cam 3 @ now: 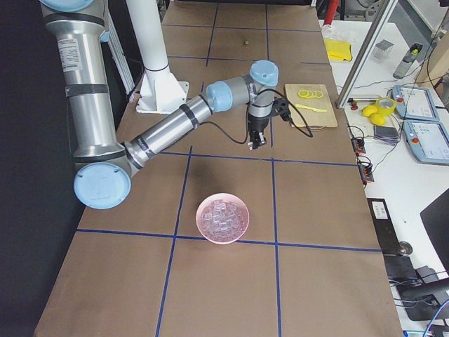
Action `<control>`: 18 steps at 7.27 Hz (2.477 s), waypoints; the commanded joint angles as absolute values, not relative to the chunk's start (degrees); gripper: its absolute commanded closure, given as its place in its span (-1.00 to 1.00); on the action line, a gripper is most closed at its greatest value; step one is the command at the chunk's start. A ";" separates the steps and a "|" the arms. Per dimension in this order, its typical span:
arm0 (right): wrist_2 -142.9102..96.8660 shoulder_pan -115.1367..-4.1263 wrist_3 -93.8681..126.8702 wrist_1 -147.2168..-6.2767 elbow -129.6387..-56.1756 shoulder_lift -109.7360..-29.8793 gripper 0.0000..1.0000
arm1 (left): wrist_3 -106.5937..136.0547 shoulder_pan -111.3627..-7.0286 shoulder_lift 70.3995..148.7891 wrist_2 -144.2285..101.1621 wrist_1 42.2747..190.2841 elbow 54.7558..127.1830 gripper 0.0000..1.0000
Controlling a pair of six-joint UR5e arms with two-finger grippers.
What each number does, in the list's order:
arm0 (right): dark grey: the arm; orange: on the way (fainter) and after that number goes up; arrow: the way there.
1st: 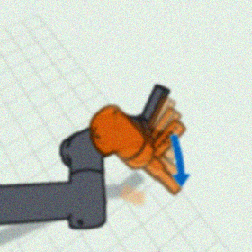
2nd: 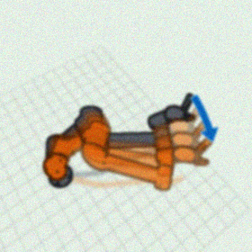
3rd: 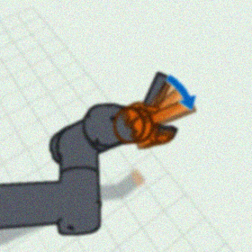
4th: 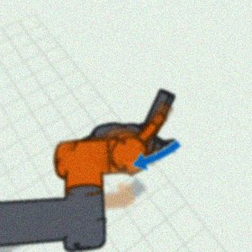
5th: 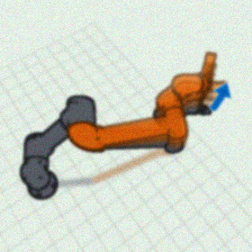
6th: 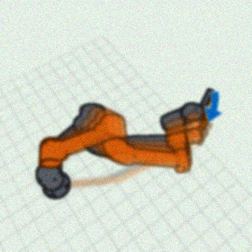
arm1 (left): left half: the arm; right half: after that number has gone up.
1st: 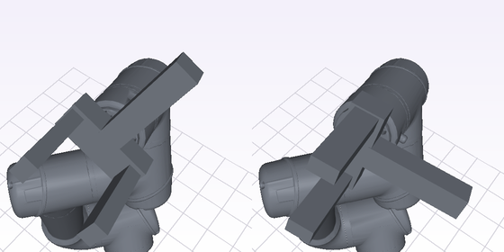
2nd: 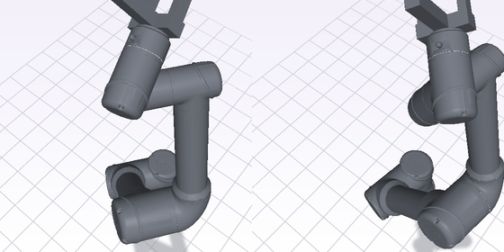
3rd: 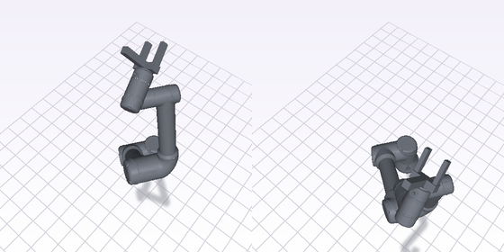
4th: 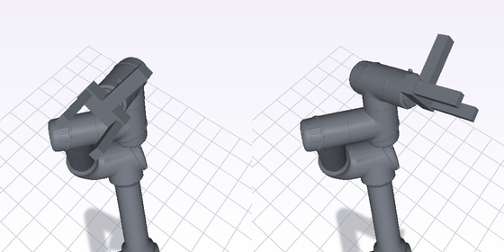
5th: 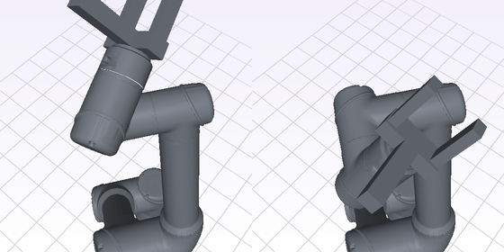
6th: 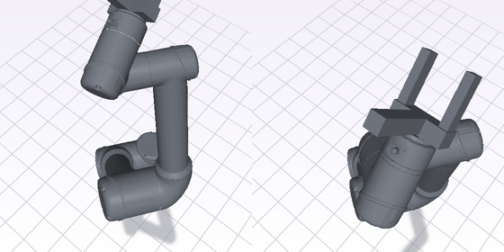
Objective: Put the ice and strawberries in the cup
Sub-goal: 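Carry the ice cube with the right gripper over the blue cup, then open the right gripper to drop the ice cube into the cup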
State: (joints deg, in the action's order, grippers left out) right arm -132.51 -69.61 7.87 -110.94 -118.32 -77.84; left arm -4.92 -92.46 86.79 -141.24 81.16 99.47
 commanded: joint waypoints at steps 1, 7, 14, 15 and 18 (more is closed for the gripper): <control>-132.37 -61.74 21.19 -115.58 -117.51 -66.22 1.00 | -4.83 -92.46 86.84 -141.24 81.04 99.41 -1.00; -114.38 -32.81 61.49 -103.23 -99.22 -41.88 1.00 | -4.83 -92.37 86.92 -140.45 81.30 99.49 -1.00; -110.49 -28.39 64.07 -100.02 -88.60 -38.06 1.00 | -4.75 -92.37 87.10 -140.54 81.30 99.32 -1.00; -110.48 -28.39 64.07 -100.28 -88.68 -38.06 0.97 | -4.75 -92.37 87.10 -140.54 81.30 99.32 -1.00; -110.65 -28.39 64.07 -100.37 -88.95 -38.76 0.08 | -4.75 -92.37 87.10 -140.54 81.30 99.32 -1.00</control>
